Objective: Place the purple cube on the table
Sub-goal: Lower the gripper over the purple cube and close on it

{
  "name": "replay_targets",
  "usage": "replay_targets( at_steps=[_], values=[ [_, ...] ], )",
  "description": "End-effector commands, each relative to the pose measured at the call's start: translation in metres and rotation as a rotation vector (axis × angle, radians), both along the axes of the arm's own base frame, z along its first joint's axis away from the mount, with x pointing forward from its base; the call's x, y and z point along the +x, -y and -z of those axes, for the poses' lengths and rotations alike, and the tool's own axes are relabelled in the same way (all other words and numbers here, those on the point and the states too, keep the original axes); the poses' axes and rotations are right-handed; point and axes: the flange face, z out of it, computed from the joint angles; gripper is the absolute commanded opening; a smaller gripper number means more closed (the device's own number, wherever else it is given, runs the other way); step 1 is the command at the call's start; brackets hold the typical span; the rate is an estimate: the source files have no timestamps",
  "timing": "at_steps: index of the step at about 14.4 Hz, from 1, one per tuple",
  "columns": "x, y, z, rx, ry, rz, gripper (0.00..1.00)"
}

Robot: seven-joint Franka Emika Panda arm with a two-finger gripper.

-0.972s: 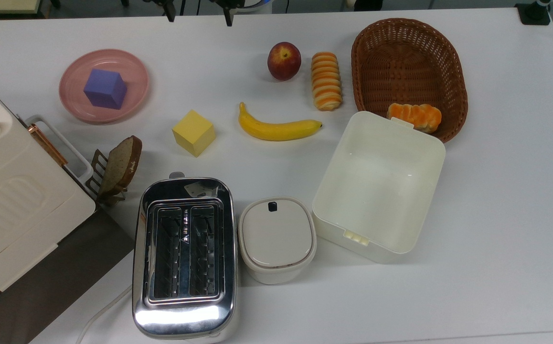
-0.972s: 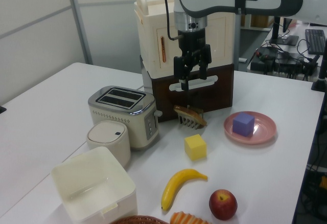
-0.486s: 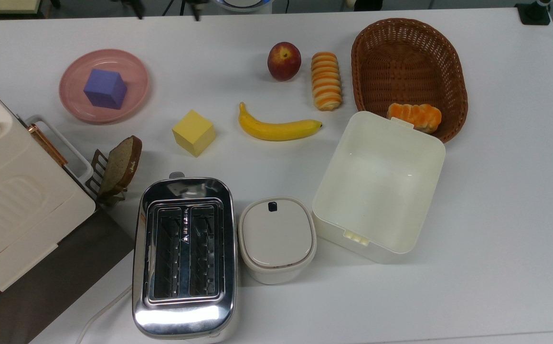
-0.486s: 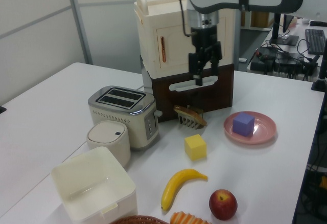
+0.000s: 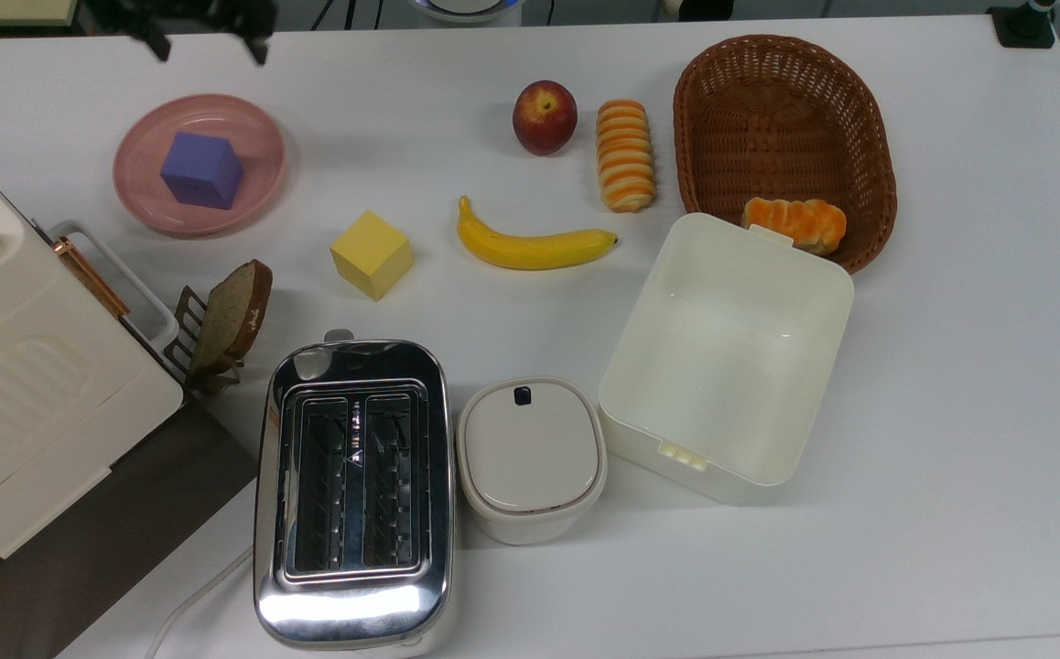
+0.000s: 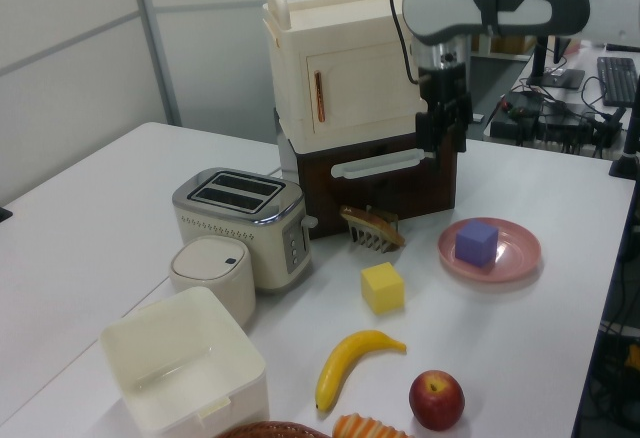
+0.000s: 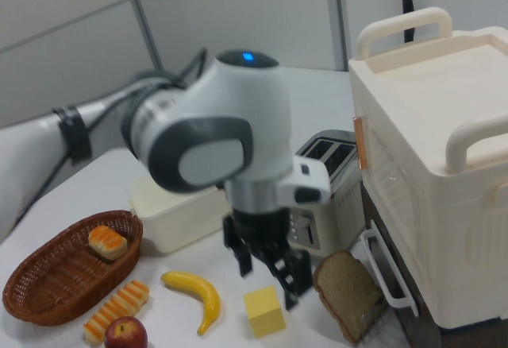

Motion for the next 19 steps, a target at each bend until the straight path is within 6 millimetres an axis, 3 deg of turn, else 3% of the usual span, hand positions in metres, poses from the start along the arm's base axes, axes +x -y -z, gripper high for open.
replay_targets(
  at_steps=[1, 3, 8, 11, 14, 18, 19],
  values=[
    [0.000, 0.014, 0.059, -0.075, -0.011, -0.023, 1.00],
    [0.002, 0.031, 0.092, -0.105, -0.014, -0.019, 1.00],
    [-0.007, 0.044, 0.148, -0.174, -0.079, -0.079, 1.00],
    [-0.014, 0.054, 0.165, -0.181, -0.092, -0.090, 1.00],
    [-0.021, 0.060, 0.195, -0.192, -0.103, -0.107, 1.00],
    [-0.021, 0.058, 0.207, -0.191, -0.113, -0.109, 1.00],
    [-0.021, 0.059, 0.205, -0.192, -0.110, -0.108, 0.87]
  ],
)
